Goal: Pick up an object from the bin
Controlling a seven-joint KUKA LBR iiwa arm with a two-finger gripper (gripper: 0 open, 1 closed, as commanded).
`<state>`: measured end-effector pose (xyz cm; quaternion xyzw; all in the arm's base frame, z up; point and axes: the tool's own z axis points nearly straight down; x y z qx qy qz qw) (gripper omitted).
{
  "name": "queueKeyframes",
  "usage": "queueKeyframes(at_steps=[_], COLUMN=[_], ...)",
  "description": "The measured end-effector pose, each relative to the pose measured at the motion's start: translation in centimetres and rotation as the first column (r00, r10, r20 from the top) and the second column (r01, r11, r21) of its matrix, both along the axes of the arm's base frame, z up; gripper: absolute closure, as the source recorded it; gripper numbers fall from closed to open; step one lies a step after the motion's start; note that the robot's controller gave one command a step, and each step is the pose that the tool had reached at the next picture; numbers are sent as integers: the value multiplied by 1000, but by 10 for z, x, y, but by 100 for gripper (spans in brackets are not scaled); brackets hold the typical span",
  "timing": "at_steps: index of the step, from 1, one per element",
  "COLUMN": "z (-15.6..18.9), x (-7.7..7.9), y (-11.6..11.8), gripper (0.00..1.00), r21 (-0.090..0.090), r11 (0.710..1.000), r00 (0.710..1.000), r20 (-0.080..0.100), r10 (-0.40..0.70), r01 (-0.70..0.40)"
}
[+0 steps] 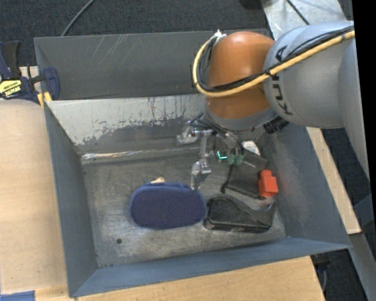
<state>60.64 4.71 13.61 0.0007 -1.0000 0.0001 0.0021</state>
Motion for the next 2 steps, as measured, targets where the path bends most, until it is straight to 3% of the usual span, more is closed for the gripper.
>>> queueKeyframes(at_steps=[1,2], z=[-61,-11], x=[-13,-24], y=[47,159], gripper=[0,0], r21=[1,6], r11=[1000,997], r00=[1000,997], r20=[10,12], r10=[-11,76], r01=[11,-76])
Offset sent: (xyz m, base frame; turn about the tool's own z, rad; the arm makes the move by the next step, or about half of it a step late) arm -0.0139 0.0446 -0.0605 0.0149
